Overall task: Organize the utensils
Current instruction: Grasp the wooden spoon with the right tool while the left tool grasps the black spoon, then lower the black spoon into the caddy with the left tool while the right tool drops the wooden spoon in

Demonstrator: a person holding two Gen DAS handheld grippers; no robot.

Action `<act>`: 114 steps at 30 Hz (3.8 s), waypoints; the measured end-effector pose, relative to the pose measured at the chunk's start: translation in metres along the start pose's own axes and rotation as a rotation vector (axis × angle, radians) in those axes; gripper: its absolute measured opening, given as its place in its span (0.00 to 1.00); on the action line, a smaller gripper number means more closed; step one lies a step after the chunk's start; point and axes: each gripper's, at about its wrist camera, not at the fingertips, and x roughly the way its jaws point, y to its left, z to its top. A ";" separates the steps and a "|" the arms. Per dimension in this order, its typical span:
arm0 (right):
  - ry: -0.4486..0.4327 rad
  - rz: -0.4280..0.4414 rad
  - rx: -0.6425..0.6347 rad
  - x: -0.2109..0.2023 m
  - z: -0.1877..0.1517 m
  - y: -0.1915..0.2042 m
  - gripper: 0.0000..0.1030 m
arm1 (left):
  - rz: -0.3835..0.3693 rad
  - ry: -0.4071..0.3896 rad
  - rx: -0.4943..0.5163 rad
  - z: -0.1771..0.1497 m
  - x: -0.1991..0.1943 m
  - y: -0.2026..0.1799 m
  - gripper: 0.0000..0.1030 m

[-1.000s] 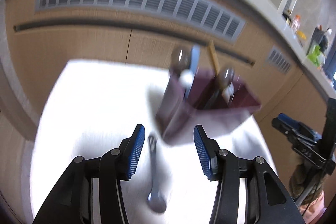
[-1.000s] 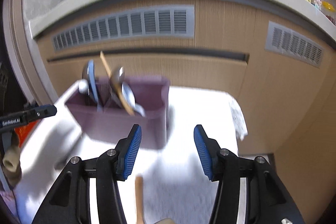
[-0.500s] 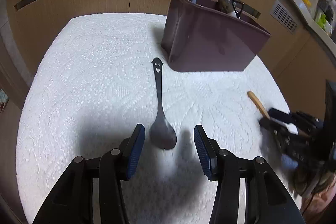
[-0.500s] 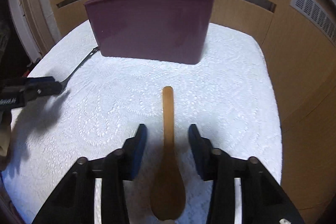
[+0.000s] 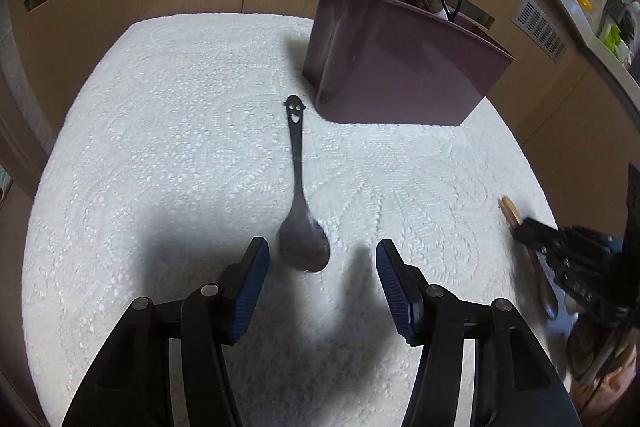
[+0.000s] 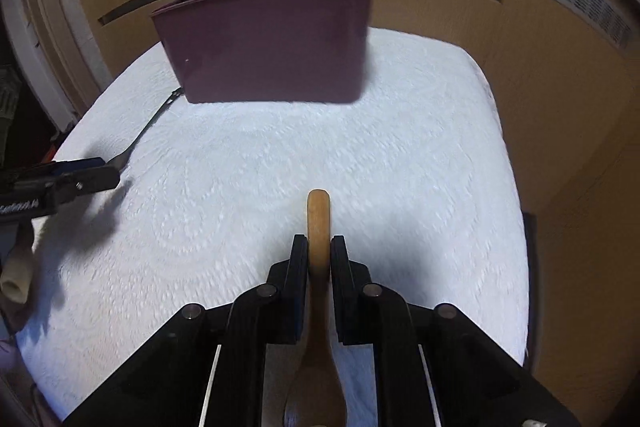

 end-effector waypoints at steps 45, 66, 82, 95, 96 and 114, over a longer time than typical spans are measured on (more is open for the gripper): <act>-0.049 -0.028 0.028 -0.008 -0.022 -0.012 0.30 | -0.144 0.284 0.217 -0.017 -0.023 0.007 0.67; -0.076 -0.047 -0.018 -0.027 -0.025 -0.017 0.30 | 0.057 0.062 0.271 0.022 -0.001 -0.013 0.28; -0.105 -0.048 -0.053 -0.040 -0.003 0.004 0.10 | 0.000 -0.265 0.087 -0.017 -0.094 -0.033 0.28; -0.285 0.012 -0.029 -0.107 0.005 0.016 0.10 | 0.002 -0.355 0.149 -0.022 -0.146 -0.061 0.28; -0.295 0.012 -0.032 -0.111 0.007 0.017 0.10 | -0.001 -0.362 0.152 -0.022 -0.150 -0.063 0.28; -0.677 -0.082 -0.114 -0.233 0.158 0.023 0.10 | -0.082 -0.637 0.209 0.134 -0.226 -0.093 0.28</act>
